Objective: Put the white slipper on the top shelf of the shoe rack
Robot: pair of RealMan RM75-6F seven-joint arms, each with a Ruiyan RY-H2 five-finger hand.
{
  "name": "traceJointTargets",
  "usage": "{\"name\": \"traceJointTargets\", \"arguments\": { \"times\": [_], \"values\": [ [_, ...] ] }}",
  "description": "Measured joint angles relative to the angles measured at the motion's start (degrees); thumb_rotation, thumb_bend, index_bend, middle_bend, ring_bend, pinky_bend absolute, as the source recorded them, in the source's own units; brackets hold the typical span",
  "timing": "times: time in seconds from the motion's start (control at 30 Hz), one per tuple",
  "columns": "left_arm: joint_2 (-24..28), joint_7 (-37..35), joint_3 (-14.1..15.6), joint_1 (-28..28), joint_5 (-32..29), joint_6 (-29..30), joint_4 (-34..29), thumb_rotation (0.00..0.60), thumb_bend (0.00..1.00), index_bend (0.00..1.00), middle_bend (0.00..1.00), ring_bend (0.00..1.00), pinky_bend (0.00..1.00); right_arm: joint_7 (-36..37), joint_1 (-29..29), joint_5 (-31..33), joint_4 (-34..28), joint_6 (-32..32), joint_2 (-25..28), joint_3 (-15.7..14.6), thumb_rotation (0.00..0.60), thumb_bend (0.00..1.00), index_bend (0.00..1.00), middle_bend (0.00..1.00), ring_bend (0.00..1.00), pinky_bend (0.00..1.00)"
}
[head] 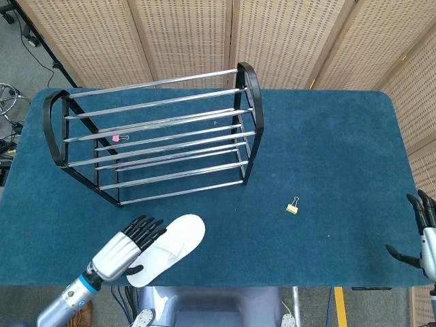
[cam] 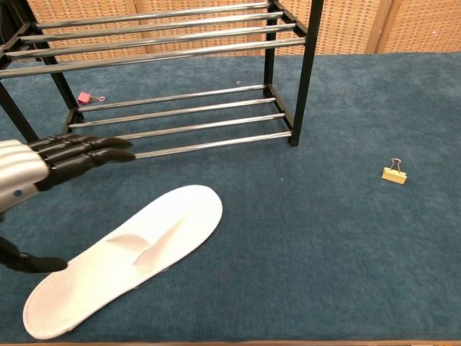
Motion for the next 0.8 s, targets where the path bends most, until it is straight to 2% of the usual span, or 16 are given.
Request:
{"name": "traceJointTargets", "arguments": {
  "times": [0.17, 0.43, 0.6, 0.8],
  "values": [
    [-3.2, 2.1, -1.4, -2.7, -2.3, -2.8, 2.3, 0.600, 0.05, 0.00, 0.00, 0.00, 0.11, 0.4, 0.0, 0.3, 0.0, -0.1, 0.1, 0.1, 0.600, 0.00, 0.00, 0.00, 0.00, 0.00],
    [-7.2, 3.3, -1.8, -5.6, -4.6, -5.8, 5.1, 0.600, 0.06, 0.00, 0.00, 0.00, 0.11, 1.1, 0.2, 1.4, 0.4, -0.8, 0.3, 0.5, 0.600, 0.00, 0.00, 0.00, 0.00, 0.00],
    [-9.6, 4.6, -1.9, -7.0, -5.8, -7.2, 6.6, 0.600, 0.24, 0.00, 0.00, 0.00, 0.14, 1.5, 0.3, 1.8, 0.6, -1.1, 0.3, 0.6, 0.600, 0.00, 0.00, 0.00, 0.00, 0.00],
    [-11.8, 6.6, -2.2, -8.3, -7.3, -7.6, 8.1, 0.600, 0.31, 0.00, 0.00, 0.00, 0.15, 1.9, 0.4, 2.4, 0.9, -1.5, 0.4, 0.8, 0.600, 0.00, 0.00, 0.00, 0.00, 0.00]
  ]
}}
